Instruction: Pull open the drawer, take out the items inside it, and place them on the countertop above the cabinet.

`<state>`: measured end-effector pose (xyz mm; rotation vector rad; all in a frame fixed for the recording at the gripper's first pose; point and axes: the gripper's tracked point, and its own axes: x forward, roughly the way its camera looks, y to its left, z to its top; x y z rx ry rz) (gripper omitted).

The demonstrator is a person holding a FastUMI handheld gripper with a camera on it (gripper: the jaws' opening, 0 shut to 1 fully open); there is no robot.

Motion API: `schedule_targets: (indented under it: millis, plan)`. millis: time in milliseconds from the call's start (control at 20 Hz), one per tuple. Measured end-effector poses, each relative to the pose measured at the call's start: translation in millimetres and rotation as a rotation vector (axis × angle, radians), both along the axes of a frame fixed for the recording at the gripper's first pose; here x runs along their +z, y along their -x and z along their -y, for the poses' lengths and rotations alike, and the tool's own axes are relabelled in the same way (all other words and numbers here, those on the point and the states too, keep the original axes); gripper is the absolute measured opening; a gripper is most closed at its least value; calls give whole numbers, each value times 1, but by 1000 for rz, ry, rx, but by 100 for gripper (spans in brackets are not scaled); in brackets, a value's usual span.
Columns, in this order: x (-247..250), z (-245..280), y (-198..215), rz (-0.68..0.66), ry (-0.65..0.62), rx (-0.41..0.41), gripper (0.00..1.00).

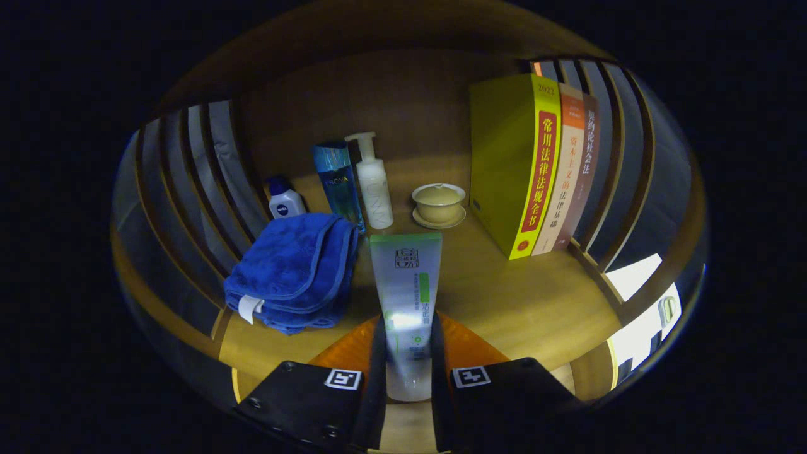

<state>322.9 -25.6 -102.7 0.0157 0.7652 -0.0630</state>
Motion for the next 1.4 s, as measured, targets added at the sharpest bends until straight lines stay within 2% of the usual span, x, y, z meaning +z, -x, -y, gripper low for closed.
schedule_targets:
  millis: [300,450,500,650,900,1150,1400]
  plan:
    - [-25,6,-15,-25,-15,-25,42]
    - [-31,16,-12,-47,-8,-69,50]
    - [-25,17,-15,-5,-27,-81,56]
    - [-16,19,-17,36,-36,-68,63]
    - [12,13,3,92,-36,-24,98]
    - [61,8,47,227,-27,44,99]
    - [125,3,111,455,53,123,98]
